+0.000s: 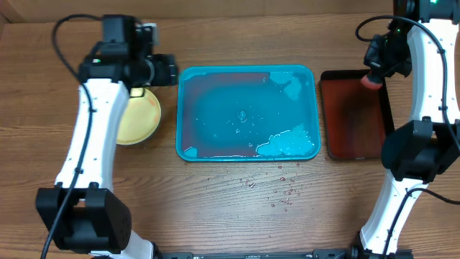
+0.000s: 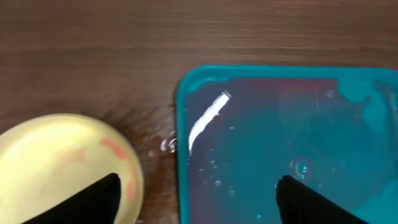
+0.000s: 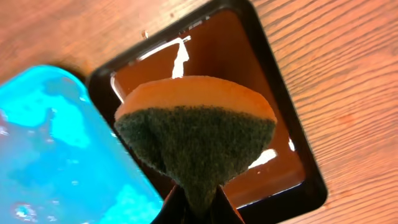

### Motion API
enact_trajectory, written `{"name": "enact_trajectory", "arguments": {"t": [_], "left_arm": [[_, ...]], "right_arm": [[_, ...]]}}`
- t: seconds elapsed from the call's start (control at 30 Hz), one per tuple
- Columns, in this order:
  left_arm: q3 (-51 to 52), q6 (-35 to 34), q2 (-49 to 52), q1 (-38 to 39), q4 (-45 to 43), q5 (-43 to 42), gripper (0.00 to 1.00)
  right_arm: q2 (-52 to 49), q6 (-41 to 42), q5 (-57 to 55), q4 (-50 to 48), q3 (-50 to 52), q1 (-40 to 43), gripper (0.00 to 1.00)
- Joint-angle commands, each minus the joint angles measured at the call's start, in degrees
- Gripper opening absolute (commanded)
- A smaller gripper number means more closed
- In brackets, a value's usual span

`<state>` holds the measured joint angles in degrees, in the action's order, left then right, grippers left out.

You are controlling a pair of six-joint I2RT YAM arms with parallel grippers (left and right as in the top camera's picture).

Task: Clean dirty plates on tray and stack at the side
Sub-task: 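Move sponge right with right gripper and set it in red tray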

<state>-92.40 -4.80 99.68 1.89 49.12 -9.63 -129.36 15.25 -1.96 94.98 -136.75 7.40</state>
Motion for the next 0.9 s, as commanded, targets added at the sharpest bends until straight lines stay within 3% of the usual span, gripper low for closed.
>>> {"name": "enact_trajectory", "arguments": {"t": [0.0, 0.13, 0.43, 0.63, 0.7, 0.73, 0.8, 0.83, 0.87], "left_arm": [[-0.22, 2.12, 0.33, 3.21, -0.87, 2.10, 0.91], [-0.22, 2.12, 0.33, 5.22, -1.07, 4.20, 1.00], [-0.22, 2.05, 0.33, 5.64, -1.14, 5.20, 0.99], [-0.22, 2.08, 0.33, 5.64, -1.14, 5.20, 1.00], [-0.22, 2.05, 0.33, 5.66, -1.14, 5.20, 1.00], [-0.22, 2.08, 0.33, 5.64, -1.14, 5.20, 1.00], [-0.22, 2.05, 0.33, 5.64, -1.14, 5.20, 1.00], [-0.22, 2.05, 0.33, 5.66, -1.14, 5.20, 1.00], [-0.22, 2.08, 0.33, 5.64, -1.14, 5.20, 1.00]], "right_arm": [[-3.45, -6.64, -0.76, -0.39, 2.73, -0.52, 0.04], [-3.54, -14.88, -0.15, -3.67, 9.86, -0.55, 0.04], [-3.54, -27.65, 0.70, -18.43, 30.71, -0.52, 0.04], [-3.41, -28.81, -0.31, -18.93, 30.18, -0.52, 0.04], [-3.19, -28.76, -1.20, -17.22, 27.96, -0.52, 0.13], [-2.97, -28.76, -1.55, -15.98, 26.29, -0.52, 0.24], [-2.21, -28.74, -1.64, -13.53, 22.99, -0.52, 0.63], [-1.62, -28.50, -1.60, -12.11, 20.85, -0.52, 0.93], [-1.01, -28.04, -1.62, -10.95, 19.08, -0.52, 1.00]]}}
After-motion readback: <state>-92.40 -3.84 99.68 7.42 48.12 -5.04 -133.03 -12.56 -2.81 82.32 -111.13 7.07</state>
